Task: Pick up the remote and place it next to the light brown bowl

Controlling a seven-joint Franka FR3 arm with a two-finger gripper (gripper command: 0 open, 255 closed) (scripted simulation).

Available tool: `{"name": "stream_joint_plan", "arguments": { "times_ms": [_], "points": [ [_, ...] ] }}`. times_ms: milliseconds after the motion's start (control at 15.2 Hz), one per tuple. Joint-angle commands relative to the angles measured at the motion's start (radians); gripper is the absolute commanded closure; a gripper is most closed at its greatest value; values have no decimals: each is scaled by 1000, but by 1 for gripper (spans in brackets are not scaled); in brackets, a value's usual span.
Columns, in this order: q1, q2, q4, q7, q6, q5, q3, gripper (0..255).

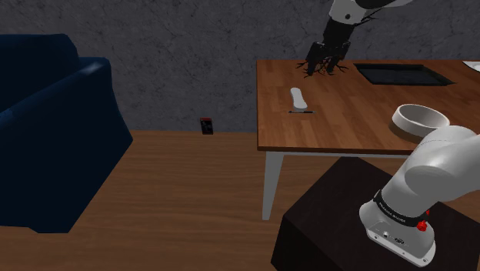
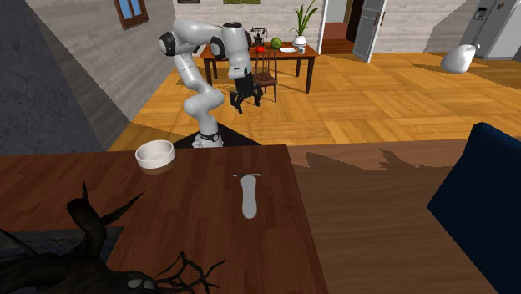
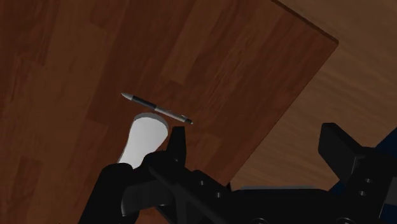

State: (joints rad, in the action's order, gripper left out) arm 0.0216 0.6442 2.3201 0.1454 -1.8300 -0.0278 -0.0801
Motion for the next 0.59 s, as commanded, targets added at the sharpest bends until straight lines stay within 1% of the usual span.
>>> {"name": "stream_joint_plan", "arguments": {
  "times_ms": [0,528],
  "points": [
    [11,-72,-15,15,-46,3,-7,0],
    [56,-346,-107,50,-181,9,-57,0]
  ]
}}
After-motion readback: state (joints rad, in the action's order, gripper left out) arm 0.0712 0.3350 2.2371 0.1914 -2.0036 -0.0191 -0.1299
